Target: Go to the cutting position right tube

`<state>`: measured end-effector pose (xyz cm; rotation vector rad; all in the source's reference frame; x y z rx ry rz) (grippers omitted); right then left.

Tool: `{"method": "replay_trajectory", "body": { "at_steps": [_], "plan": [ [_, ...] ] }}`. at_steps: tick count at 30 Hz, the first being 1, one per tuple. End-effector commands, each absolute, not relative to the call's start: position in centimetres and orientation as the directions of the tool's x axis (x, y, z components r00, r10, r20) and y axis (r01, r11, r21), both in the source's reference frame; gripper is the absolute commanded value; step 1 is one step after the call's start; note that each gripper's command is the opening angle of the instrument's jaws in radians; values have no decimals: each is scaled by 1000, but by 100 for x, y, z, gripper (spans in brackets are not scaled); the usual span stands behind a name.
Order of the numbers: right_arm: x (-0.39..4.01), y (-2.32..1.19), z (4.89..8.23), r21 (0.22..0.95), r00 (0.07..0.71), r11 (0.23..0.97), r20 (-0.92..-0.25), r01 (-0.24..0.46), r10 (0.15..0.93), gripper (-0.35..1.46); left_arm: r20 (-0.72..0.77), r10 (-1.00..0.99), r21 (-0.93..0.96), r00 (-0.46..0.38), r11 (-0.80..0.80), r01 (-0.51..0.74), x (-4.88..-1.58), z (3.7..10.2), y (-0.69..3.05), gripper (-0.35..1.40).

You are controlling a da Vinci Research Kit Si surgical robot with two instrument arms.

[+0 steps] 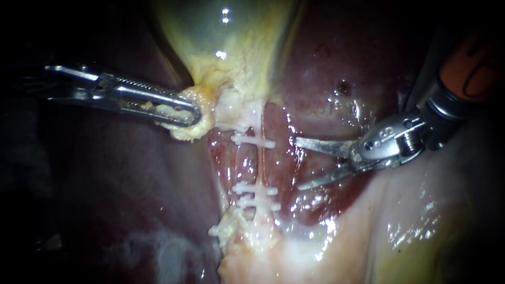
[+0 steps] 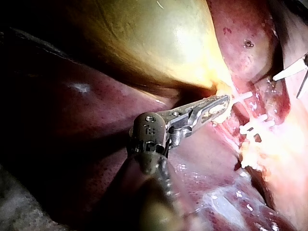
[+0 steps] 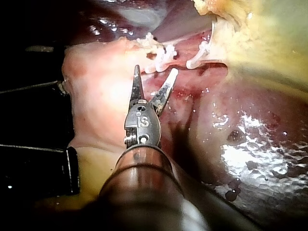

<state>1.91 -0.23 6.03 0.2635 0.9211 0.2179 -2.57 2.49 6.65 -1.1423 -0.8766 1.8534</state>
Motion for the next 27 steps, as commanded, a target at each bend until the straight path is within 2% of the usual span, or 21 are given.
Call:
{"method": "replay_trajectory", "body": {
  "at_steps": [1,5,12,17,27],
  "plan": [
    [192,-24,603,318,586,946,-754,-71,297,144,-387,873,-849,-298,-463,-253,-255,662,249,-35],
    [192,-23,603,318,586,946,-754,-71,297,144,-381,874,-855,-300,-457,-246,-243,644,252,-35],
    [192,-23,603,319,585,945,-754,-69,298,144,-376,885,-857,-274,-444,-262,-210,575,275,-35],
    [194,-23,603,323,584,944,-755,-65,298,144,-391,883,-854,-260,-453,-255,-208,546,280,-35],
    [211,-25,610,338,577,939,-756,-57,307,144,-393,882,-852,-259,-456,-258,-209,549,275,-35]
  ]
}}
